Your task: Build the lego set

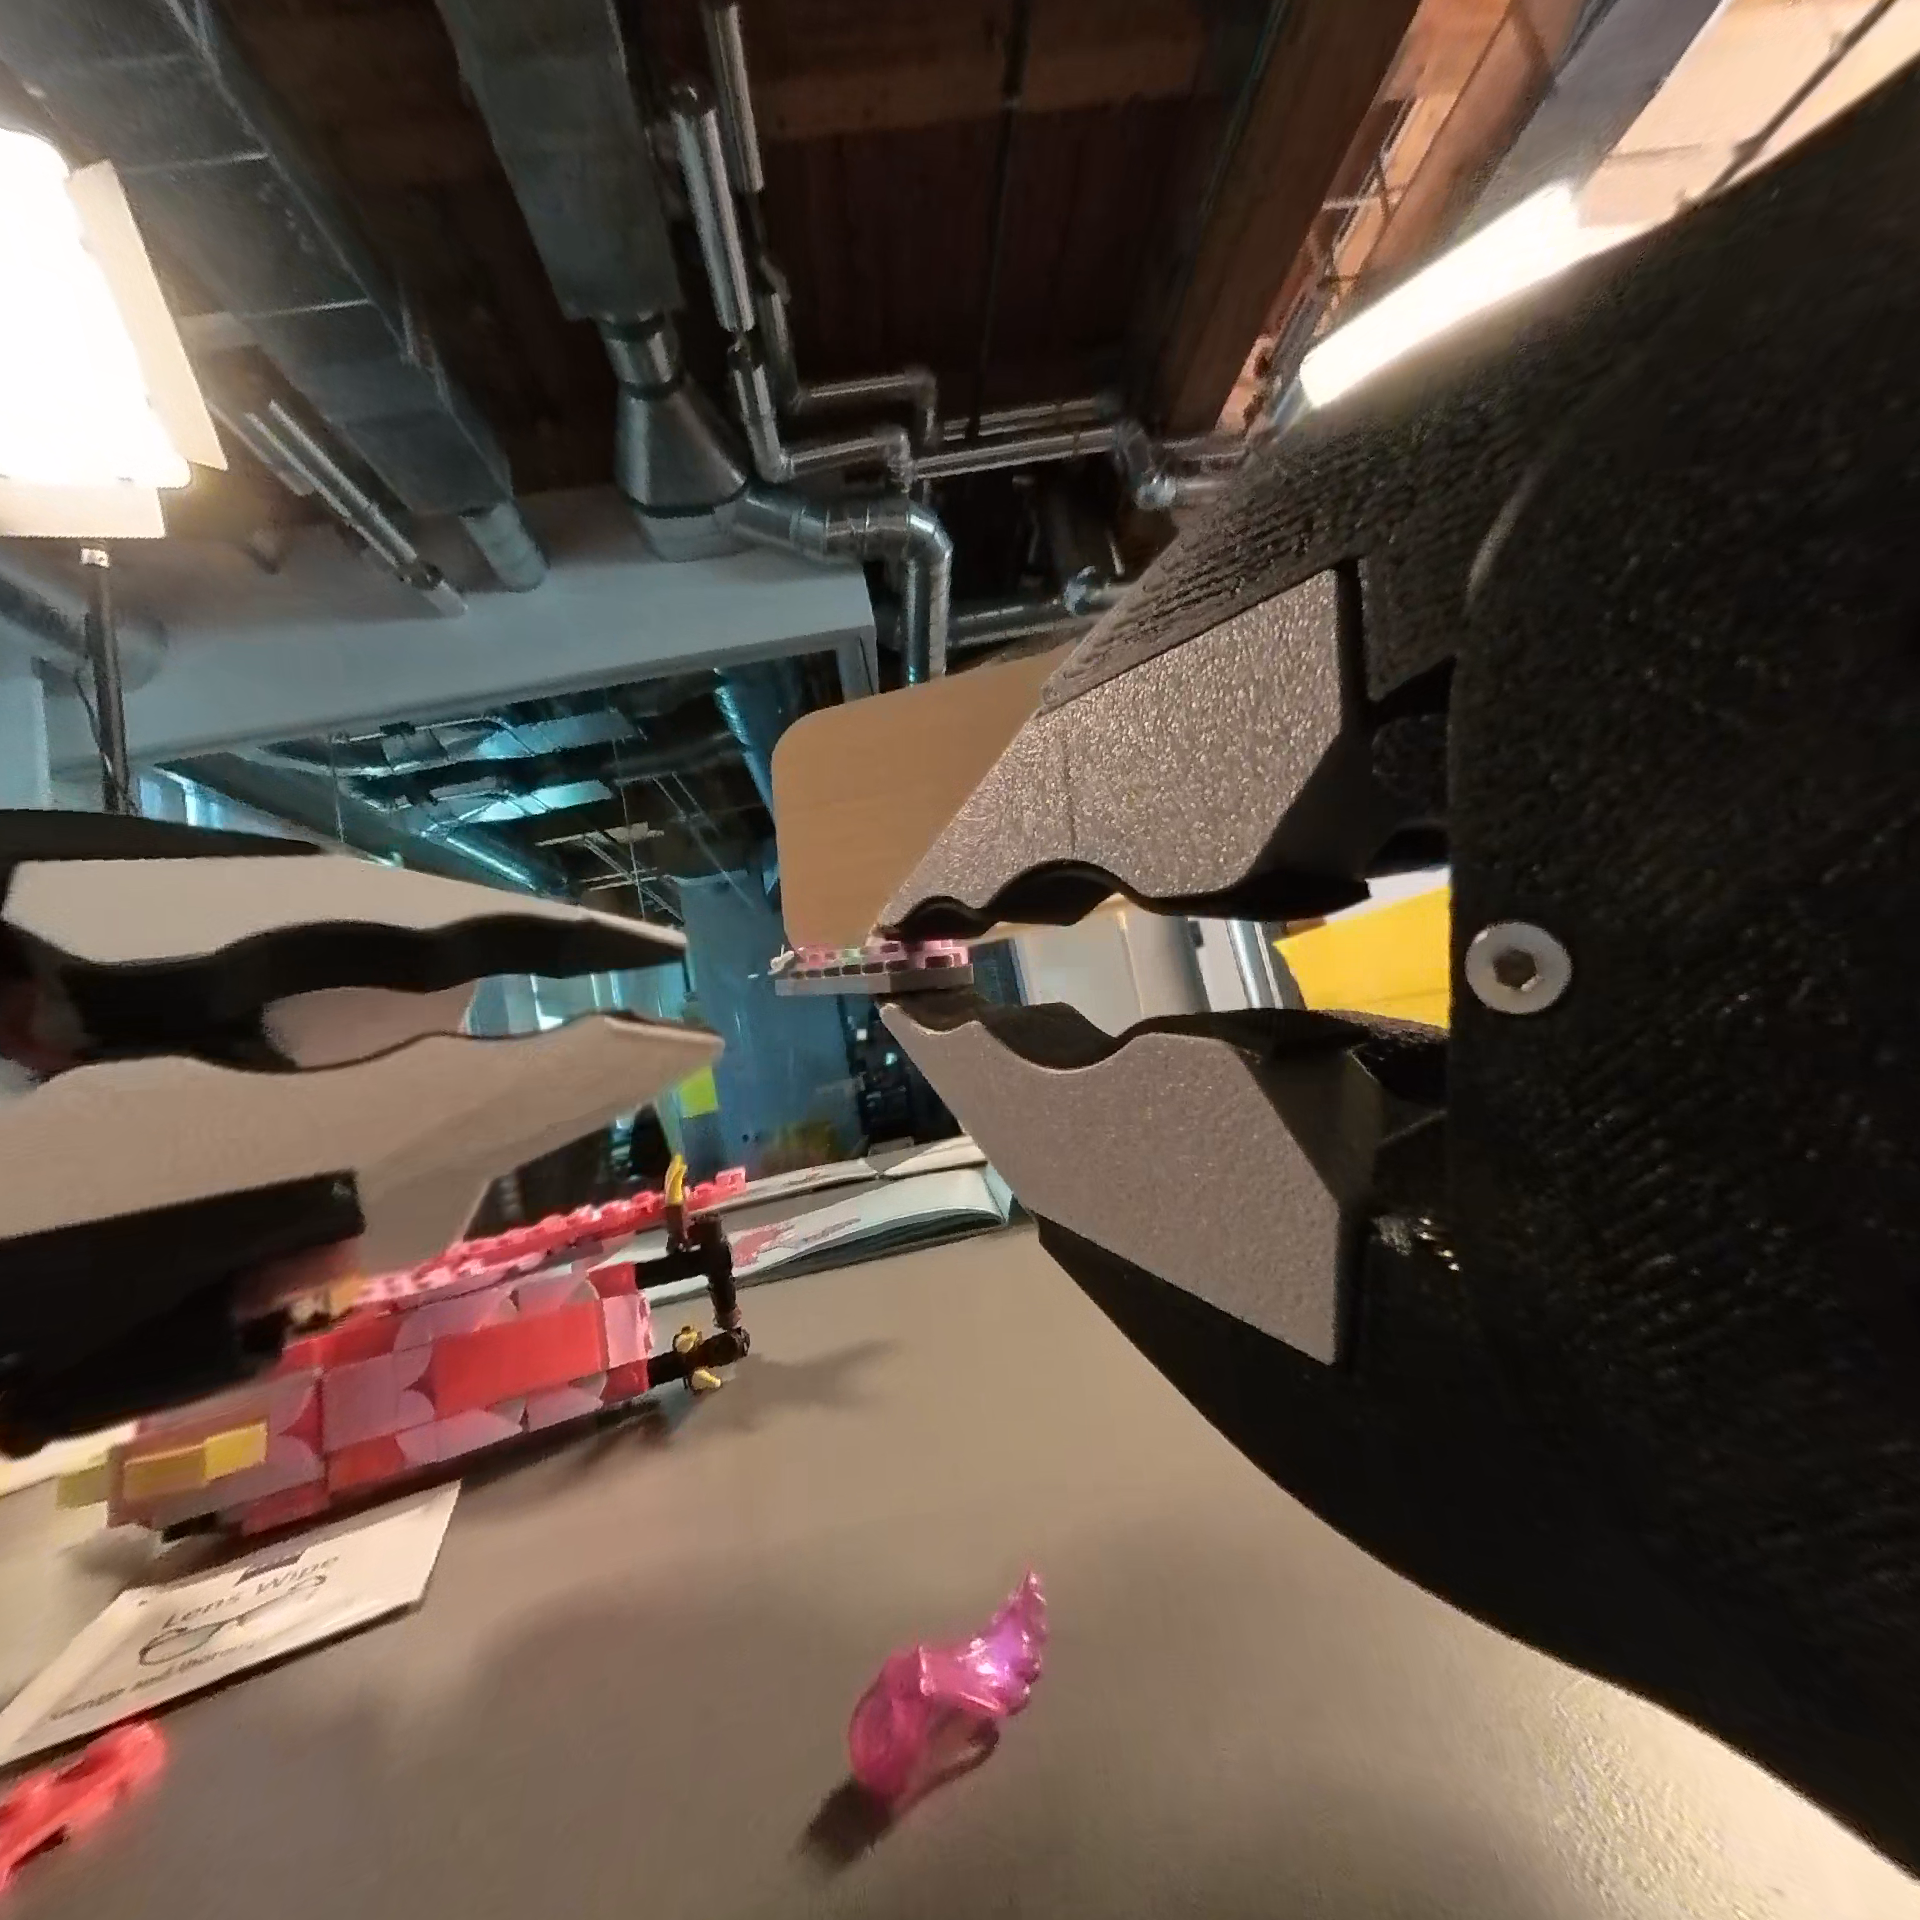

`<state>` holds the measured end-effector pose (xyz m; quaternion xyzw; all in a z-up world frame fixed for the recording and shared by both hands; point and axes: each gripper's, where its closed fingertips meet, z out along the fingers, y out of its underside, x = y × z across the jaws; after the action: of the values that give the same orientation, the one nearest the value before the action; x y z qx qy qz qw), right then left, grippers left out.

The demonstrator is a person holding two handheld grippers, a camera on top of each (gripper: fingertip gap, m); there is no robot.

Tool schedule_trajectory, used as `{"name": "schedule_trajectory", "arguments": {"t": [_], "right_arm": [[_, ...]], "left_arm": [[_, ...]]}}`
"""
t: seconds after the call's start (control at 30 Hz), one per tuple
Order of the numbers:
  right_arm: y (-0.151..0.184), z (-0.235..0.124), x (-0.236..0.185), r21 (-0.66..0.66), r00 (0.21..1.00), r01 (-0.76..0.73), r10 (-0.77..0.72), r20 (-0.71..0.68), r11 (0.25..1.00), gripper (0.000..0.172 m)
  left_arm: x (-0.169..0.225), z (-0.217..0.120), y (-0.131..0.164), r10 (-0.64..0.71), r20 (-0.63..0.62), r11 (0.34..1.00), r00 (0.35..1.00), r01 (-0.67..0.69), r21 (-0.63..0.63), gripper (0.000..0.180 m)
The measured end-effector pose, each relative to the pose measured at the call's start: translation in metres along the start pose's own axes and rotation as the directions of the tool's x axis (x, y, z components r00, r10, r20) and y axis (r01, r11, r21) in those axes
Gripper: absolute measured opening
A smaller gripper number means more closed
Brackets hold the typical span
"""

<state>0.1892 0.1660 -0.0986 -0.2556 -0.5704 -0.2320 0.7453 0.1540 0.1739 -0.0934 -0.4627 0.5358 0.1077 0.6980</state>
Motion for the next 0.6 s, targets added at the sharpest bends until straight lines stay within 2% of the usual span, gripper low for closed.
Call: {"name": "schedule_trajectory", "arguments": {"t": [0.17, 0.43, 0.6], "right_arm": [[0.0, 0.0, -0.002, -0.002, 1.0, 0.026, -0.026, 0.003, 1.0, 0.005], [0.001, -0.001, 0.004, 0.001, 1.0, 0.003, -0.003, -0.027, 1.0, 0.005], [0.001, -0.001, 0.004, 0.0, 1.0, 0.002, -0.002, -0.027, 1.0, 0.005]], "left_arm": [[-0.013, -0.002, 0.0, -0.058, 0.062, 0.998, 0.996, 0.057, 0.012, 0.02], [-0.044, -0.007, 0.018, -0.244, 0.183, 0.968, 0.952, 0.251, -0.014, 0.003], [-0.052, -0.01, 0.019, -0.279, 0.218, 0.959, 0.935, 0.285, 0.006, 0.001]]}}
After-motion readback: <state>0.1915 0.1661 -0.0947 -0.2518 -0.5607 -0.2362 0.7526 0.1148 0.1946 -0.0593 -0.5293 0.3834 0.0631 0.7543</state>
